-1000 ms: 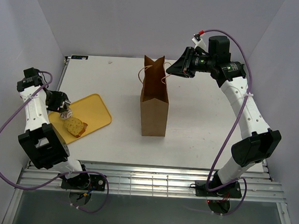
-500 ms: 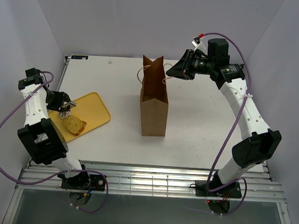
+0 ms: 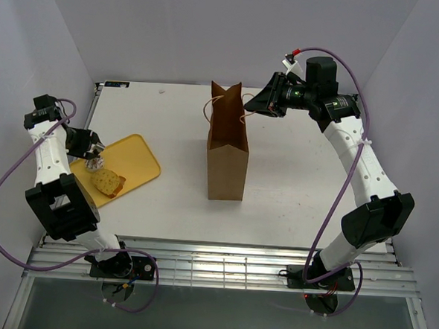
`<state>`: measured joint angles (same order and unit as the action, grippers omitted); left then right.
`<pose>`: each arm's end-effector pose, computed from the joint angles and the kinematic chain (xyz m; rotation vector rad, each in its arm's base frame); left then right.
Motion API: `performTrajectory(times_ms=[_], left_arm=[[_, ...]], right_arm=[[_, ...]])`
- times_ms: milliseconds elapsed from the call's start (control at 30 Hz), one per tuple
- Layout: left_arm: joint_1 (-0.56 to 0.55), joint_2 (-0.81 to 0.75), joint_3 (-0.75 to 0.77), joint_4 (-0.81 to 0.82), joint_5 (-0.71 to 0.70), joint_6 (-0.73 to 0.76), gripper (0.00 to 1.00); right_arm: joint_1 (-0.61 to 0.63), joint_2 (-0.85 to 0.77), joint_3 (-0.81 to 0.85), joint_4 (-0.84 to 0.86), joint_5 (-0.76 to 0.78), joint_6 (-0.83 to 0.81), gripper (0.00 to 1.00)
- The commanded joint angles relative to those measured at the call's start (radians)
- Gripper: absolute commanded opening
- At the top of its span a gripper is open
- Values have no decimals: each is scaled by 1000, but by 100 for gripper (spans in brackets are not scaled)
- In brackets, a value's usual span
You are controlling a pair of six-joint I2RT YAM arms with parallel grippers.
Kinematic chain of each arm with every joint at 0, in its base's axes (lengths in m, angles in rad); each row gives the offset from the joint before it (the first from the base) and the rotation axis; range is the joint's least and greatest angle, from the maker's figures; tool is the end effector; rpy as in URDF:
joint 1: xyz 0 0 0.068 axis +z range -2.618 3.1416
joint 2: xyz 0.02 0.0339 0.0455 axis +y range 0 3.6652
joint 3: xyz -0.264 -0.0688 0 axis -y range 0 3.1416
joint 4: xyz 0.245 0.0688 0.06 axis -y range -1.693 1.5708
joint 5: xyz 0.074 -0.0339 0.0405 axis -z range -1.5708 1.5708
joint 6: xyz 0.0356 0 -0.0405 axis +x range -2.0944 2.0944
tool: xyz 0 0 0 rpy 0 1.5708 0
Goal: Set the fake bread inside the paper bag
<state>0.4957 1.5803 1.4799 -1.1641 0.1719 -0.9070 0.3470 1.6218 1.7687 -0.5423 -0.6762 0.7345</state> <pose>0.2713 0.1398 0.3086 -1.8154 2.2084 -0.3312 0.3319 0.1437 0.4332 -0.0775 2.1323 1.3387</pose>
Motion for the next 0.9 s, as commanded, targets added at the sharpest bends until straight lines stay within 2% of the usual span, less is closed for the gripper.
performTrajectory(times_ms=[0, 867], left_arm=[[4, -52, 34, 9, -5, -4, 47], [4, -37, 33, -39, -74, 14, 50]], right_arm=[[-3, -40, -2, 45, 0, 8, 23], [-14, -40, -9, 56, -17, 9, 23]])
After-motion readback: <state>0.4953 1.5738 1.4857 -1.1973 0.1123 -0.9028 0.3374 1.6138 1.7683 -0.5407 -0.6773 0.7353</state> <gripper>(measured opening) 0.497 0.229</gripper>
